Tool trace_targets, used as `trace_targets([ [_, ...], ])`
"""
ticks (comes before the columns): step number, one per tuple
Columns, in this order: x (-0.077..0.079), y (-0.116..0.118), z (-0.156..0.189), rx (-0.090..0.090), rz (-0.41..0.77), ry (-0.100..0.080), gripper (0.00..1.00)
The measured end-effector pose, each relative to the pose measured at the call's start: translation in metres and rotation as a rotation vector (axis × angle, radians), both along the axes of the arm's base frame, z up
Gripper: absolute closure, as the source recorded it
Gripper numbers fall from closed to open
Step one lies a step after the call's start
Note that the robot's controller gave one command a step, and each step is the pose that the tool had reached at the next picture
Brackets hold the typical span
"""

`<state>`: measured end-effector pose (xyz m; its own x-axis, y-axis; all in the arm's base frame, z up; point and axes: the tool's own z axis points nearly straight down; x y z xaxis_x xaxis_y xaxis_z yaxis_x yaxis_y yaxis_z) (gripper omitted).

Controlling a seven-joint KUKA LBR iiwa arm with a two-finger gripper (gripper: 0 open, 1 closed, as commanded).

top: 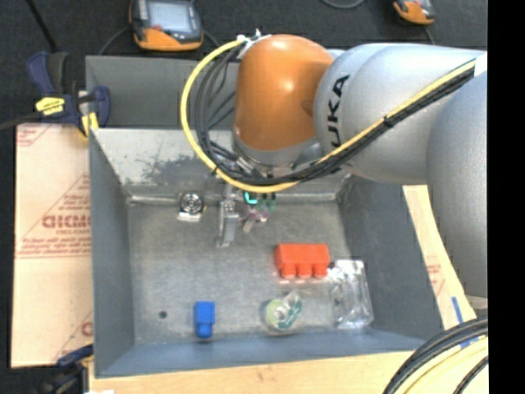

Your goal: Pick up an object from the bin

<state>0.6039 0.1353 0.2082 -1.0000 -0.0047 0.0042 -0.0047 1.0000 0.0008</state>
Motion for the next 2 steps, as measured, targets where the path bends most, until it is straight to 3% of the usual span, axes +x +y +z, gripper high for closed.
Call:
trace_targets([
  [1,-0.068,0.058,-0.114,0.0,0.267,0.0,0.0],
  [2,-0.118,0.005,-0.138,0.0,0.211,-0.012,0.0],
])
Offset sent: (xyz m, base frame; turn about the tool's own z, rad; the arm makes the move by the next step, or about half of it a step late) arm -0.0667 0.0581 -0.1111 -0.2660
